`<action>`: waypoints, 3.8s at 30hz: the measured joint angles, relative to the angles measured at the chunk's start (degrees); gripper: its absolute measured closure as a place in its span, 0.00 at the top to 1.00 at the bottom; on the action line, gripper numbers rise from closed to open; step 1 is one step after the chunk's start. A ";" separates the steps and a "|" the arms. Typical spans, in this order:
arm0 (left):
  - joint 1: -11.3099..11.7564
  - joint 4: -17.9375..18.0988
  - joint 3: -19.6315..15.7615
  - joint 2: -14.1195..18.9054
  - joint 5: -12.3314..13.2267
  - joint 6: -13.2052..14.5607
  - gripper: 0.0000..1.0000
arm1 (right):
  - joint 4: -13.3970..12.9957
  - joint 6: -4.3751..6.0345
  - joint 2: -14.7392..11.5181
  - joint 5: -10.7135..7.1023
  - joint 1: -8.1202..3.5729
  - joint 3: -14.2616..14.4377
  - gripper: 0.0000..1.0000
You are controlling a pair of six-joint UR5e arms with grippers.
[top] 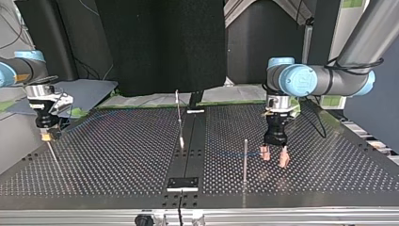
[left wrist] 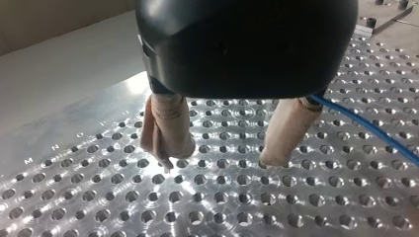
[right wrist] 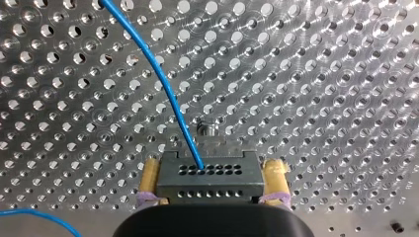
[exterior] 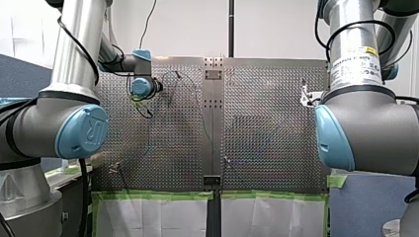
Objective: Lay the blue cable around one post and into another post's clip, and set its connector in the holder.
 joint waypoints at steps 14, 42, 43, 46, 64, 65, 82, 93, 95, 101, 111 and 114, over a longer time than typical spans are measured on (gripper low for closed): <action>0.05 0.03 0.00 0.00 0.00 0.15 1.00 | 0.00 0.02 0.00 -0.01 -0.04 0.00 0.79; -0.90 -3.42 -0.02 1.70 5.06 -11.25 1.00 | 0.30 -0.32 0.00 0.22 0.01 0.00 0.79; -0.93 -3.63 -0.02 1.80 5.05 -11.38 1.00 | 0.32 -0.32 0.00 0.26 0.02 0.00 0.79; -1.06 -4.40 -0.02 1.97 5.09 -11.32 1.00 | 0.36 -0.35 0.00 0.32 0.08 0.00 0.79; -1.66 -9.35 -0.77 4.36 4.41 -9.16 1.00 | 0.22 -0.41 0.00 0.44 0.14 0.01 0.79; -1.70 -9.52 -0.87 4.79 4.37 -9.06 1.00 | 0.21 -0.40 0.00 0.43 0.13 0.00 0.79; -1.81 -11.55 -5.58 12.49 3.44 -5.32 1.00 | 0.45 -0.41 0.00 0.52 0.20 0.00 0.79; -1.84 -17.32 -4.98 15.70 0.81 0.57 1.00 | 0.44 -0.38 0.00 0.52 0.18 0.01 0.79; -1.87 -18.51 -4.09 15.71 0.03 1.79 1.00 | 0.44 -0.39 0.00 0.52 0.14 0.00 0.79; -2.67 -22.03 -0.79 15.71 -1.30 5.31 1.00 | 0.49 -0.40 0.00 0.56 0.19 0.00 0.79; -4.76 -27.30 0.83 15.72 -3.37 10.60 1.00 | 0.56 -0.41 0.01 0.57 0.28 0.00 0.79; -5.52 -28.97 0.81 15.72 -3.71 12.26 1.00 | 0.60 -0.40 0.01 0.56 0.29 0.00 0.79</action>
